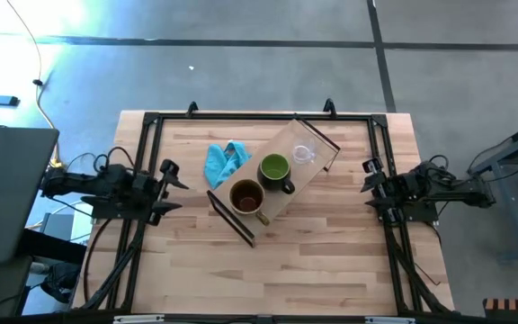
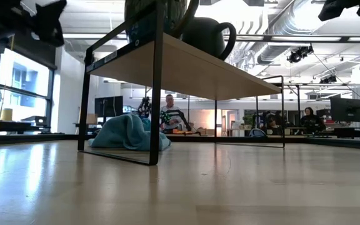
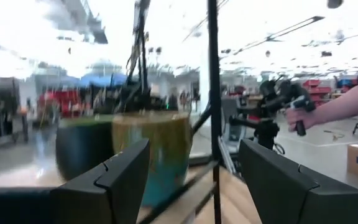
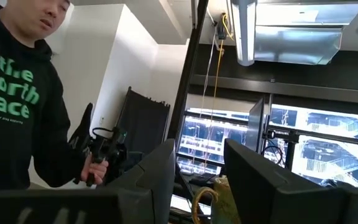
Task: Stack small to large cups/mugs on shelf
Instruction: Return to Home Position
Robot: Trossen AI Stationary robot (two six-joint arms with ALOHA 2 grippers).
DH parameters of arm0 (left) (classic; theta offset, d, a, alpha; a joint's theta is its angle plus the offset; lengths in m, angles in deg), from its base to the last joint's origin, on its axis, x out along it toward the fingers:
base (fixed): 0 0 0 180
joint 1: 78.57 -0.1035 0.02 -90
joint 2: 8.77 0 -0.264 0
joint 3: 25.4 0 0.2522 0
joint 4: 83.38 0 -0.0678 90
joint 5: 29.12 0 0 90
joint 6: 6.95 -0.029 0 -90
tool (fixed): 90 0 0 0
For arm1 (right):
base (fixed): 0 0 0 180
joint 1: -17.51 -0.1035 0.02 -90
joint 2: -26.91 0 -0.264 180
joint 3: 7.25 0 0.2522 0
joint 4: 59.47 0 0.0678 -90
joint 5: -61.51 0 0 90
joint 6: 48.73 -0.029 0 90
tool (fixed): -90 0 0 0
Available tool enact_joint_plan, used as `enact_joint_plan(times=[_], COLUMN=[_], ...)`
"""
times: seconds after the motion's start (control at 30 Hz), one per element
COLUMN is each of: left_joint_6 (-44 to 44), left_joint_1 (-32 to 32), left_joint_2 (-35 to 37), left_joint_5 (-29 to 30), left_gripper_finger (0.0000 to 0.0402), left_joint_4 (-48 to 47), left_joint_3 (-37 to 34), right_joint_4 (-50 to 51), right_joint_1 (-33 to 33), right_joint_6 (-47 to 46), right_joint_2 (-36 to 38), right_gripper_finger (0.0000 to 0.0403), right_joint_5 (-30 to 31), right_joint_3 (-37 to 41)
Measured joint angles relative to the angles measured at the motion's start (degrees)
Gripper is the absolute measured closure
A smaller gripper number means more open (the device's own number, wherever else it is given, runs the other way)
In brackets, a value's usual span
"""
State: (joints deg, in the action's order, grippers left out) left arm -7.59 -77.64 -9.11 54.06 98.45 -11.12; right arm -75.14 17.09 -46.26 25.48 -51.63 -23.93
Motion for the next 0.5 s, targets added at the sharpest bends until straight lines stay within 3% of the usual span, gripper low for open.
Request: enact_joint_plan(times=[0.13,0.33,0.5], left_joint_6=[-1.0,4.5,10.8], left_joint_1=[-4.7,-18.0,-24.5], left_joint_2=[0.0,0.0,0.0], left_joint_5=[-3.7,-16.8,-19.7], left_gripper_finger=[0.0165,0.0165,0.0165], left_joint_4=[3.3,2.6,2.3], left_joint_3=[0.0,0.0,0.0], right_joint_4=[0.0,0.0,-0.2], right_joint_1=[0.0,0.0,0.0], right_joint_6=[0.1,0.0,0.0], right_joint_2=[0.0,0.0,0.0], right_gripper_finger=[0.0272,0.0272,0.0272], right_joint_5=[0.0,0.0,0.0], right_joint_3=[0.0,0.0,0.0])
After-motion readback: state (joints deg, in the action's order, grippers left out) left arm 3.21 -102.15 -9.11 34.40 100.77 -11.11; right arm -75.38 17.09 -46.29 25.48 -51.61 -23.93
